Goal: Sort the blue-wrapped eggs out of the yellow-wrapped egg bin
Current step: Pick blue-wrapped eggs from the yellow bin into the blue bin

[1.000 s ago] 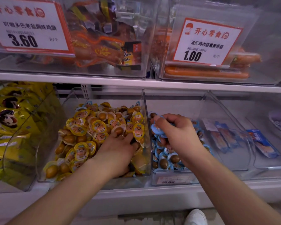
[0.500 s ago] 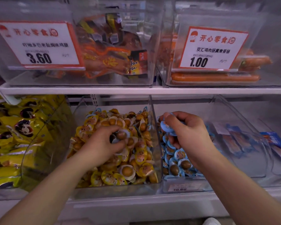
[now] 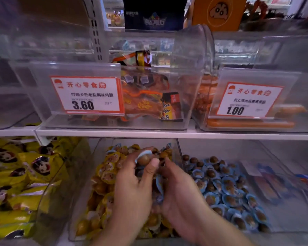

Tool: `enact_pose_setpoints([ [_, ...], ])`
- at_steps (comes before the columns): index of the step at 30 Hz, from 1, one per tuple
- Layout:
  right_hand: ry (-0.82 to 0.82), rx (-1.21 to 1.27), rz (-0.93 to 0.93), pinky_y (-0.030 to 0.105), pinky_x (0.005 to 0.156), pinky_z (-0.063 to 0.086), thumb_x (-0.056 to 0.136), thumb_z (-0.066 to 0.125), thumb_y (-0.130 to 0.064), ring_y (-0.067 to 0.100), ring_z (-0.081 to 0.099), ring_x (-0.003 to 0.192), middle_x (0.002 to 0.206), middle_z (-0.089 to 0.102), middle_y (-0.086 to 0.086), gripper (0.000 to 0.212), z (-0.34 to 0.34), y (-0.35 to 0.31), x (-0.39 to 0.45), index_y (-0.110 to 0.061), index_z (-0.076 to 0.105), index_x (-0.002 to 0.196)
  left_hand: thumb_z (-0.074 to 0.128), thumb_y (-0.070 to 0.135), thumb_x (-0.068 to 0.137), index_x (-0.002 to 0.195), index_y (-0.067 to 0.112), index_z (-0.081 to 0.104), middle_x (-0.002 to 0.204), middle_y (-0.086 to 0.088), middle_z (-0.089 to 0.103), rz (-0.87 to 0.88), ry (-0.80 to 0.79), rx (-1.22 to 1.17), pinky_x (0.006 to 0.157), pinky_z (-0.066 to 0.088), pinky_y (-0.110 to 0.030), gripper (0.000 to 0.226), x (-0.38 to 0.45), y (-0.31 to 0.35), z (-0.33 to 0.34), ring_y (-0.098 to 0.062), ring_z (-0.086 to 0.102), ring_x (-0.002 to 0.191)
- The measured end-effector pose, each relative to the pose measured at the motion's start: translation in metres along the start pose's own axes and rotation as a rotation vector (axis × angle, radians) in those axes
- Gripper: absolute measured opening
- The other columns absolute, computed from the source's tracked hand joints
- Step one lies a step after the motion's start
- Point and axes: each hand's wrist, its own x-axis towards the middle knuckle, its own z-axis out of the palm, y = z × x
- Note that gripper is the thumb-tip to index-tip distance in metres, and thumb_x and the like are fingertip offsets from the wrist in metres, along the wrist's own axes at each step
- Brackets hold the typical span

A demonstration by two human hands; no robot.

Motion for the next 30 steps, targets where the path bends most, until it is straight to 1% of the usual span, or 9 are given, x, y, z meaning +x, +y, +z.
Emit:
enact_pose_setpoints([
  [4, 0.024, 0.032, -0.05, 0.035, 0.079, 0.058, 0.097, 0.052, -0.04, 0.017, 0.074, 0.098, 0.112, 0.075, 0.005, 0.034, -0.002, -0.005, 0.002, -0.021, 0.077, 0.109, 0.063, 0.032, 0.089, 0.122, 0.037, 0.064, 0.117, 0.025, 0.066, 0.073, -0.17, 0.017, 0.095, 0.044, -0.01, 0.033, -0.003, -0.004, 0.003, 0.008, 0.058, 0.114],
  [8, 0.075, 0.058, -0.049, 0.025, 0.046, 0.051, 0.095, 0.059, -0.019, 0.021, 0.067, 0.068, 0.098, 0.075, 0.015, 0.026, -0.009, -0.008, 0.002, -0.004, 0.076, 0.106, 0.064, 0.019, 0.091, 0.112, 0.022, 0.069, 0.104, 0.004, 0.076, -0.316, 0.001, -0.448, 0.088, 0.058, -0.038, 0.022, 0.0, -0.008, 0.008, -0.017, 0.072, 0.101],
  [11, 0.083, 0.088, -0.016, 0.025, 0.041, 0.049, 0.096, 0.056, -0.021, 0.024, 0.066, 0.064, 0.092, 0.072, 0.02, 0.029, -0.009, -0.006, 0.002, 0.0, 0.073, 0.107, 0.064, 0.012, 0.092, 0.109, 0.015, 0.071, 0.101, -0.005, 0.077, -0.438, 0.098, -0.524, 0.085, 0.058, -0.047, 0.019, 0.003, -0.014, 0.01, -0.025, 0.074, 0.096],
  [16, 0.015, 0.048, -0.055, 0.039, 0.082, 0.051, 0.089, 0.061, -0.044, 0.029, 0.071, 0.104, 0.112, 0.075, 0.01, 0.041, -0.012, -0.007, 0.001, -0.014, 0.075, 0.113, 0.063, 0.036, 0.089, 0.116, 0.045, 0.063, 0.115, 0.029, 0.066, 0.014, -0.122, -0.031, 0.088, 0.048, -0.01, 0.029, -0.009, -0.01, 0.009, 0.009, 0.06, 0.109],
  [19, 0.074, -0.185, -0.182, 0.032, 0.054, 0.051, 0.082, 0.068, -0.057, 0.01, 0.073, 0.076, 0.088, 0.076, -0.011, 0.039, -0.013, -0.009, -0.005, -0.031, 0.074, 0.111, 0.052, 0.049, 0.095, 0.137, 0.05, 0.043, 0.143, 0.027, 0.047, 0.161, -0.303, 0.133, 0.108, 0.032, -0.011, 0.042, -0.009, -0.011, 0.011, 0.009, 0.038, 0.135],
  [21, 0.086, -0.319, -0.245, 0.044, 0.065, 0.058, 0.076, 0.077, -0.048, 0.009, 0.073, 0.08, 0.093, 0.077, -0.009, 0.04, -0.016, -0.012, -0.01, -0.033, 0.072, 0.113, 0.04, 0.052, 0.094, 0.15, 0.044, 0.021, 0.157, 0.028, 0.021, 0.244, -0.397, 0.28, 0.119, 0.012, -0.015, 0.06, -0.006, -0.015, 0.012, 0.007, 0.012, 0.147],
  [23, 0.113, -0.376, -0.296, 0.038, 0.061, 0.056, 0.071, 0.075, -0.03, 0.016, 0.072, 0.084, 0.1, 0.077, 0.004, 0.037, -0.023, -0.016, -0.015, -0.026, 0.073, 0.108, 0.032, 0.057, 0.085, 0.149, 0.043, 0.006, 0.157, 0.03, 0.007, 0.248, -0.456, 0.35, 0.118, 0.007, -0.013, 0.07, -0.001, -0.02, 0.017, 0.007, -0.001, 0.148],
  [27, 0.143, -0.242, -0.35, 0.028, 0.052, 0.047, 0.071, 0.072, -0.009, 0.028, 0.067, 0.079, 0.094, 0.07, 0.021, 0.037, -0.046, -0.041, -0.024, -0.004, 0.068, 0.108, 0.056, 0.052, 0.078, 0.15, 0.047, 0.02, 0.16, 0.021, 0.025, -0.019, -0.636, -0.038, 0.114, 0.03, -0.034, 0.081, 0.008, -0.019, 0.031, -0.007, 0.032, 0.145],
  [30, 0.265, -0.303, -0.4, 0.031, 0.051, 0.048, 0.087, 0.066, -0.007, 0.028, 0.064, 0.074, 0.087, 0.069, 0.018, 0.013, -0.079, -0.071, -0.028, -0.003, 0.068, 0.099, 0.061, 0.061, 0.085, 0.137, 0.052, 0.045, 0.148, 0.025, 0.043, -0.064, -0.558, -0.061, 0.1, 0.045, -0.035, 0.055, 0.01, -0.024, 0.03, 0.003, 0.05, 0.125],
])
